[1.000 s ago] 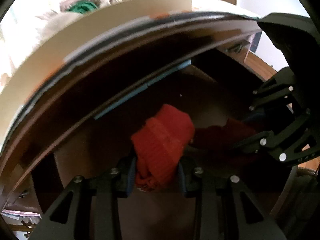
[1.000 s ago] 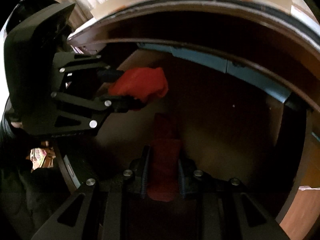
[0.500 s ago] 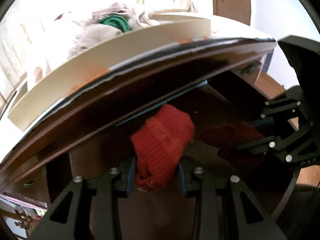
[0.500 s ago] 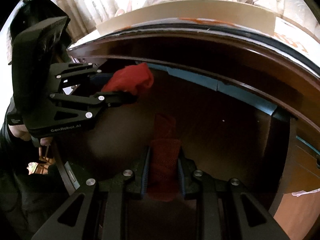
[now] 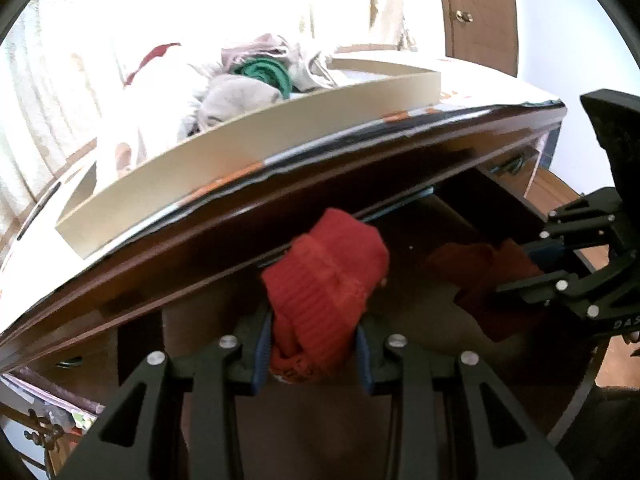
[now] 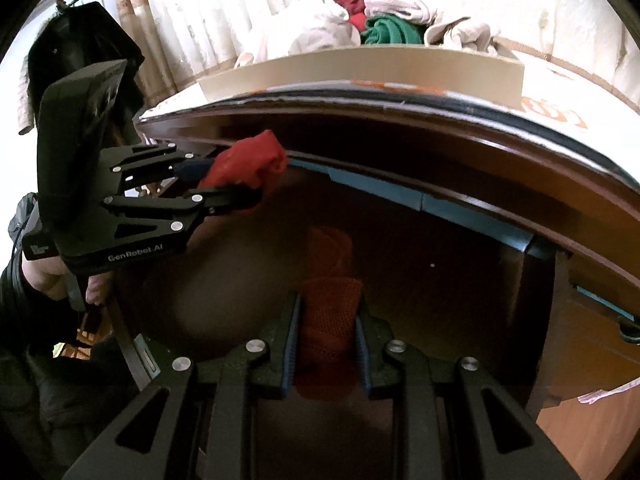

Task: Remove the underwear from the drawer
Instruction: 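Raise the red sock and dark red sock over the white tray with both grippers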

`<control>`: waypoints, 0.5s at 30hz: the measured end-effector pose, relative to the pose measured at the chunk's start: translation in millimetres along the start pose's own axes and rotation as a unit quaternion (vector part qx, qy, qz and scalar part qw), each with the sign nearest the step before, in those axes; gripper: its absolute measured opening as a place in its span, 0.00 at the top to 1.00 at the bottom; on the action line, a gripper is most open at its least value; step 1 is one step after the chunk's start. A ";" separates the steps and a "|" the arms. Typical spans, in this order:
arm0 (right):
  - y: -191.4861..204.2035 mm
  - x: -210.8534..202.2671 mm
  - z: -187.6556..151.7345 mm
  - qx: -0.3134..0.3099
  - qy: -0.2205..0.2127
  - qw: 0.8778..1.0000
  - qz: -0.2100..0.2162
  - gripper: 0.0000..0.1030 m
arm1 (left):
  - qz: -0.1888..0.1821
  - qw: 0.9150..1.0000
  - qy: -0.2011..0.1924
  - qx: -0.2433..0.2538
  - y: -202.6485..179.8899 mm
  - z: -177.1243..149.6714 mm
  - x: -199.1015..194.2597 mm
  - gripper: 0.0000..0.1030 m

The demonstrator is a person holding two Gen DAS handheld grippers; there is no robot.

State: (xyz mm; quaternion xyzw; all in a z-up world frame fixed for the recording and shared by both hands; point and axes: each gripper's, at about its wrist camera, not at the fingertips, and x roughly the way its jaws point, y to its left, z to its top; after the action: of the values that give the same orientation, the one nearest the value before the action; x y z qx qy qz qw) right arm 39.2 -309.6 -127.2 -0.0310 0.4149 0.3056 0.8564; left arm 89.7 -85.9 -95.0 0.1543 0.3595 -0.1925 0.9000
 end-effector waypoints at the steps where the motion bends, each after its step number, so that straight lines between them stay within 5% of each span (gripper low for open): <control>1: 0.3 -1.5 0.1 0.000 -0.006 1.000 -0.002 0.74 | 0.001 1.000 -0.002 -0.001 0.0 0.1 -0.7 0.68; 15: 0.4 -8.4 1.8 0.002 -0.048 0.999 -0.011 0.74 | 0.016 0.999 -0.036 -0.006 1.1 -2.5 -12.9 0.68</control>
State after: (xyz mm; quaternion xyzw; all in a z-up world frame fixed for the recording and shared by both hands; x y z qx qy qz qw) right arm 36.3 -312.9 -119.9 -0.0193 0.3735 0.2966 0.8787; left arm 80.1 -80.9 -87.5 0.1479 0.3250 -0.1817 0.9162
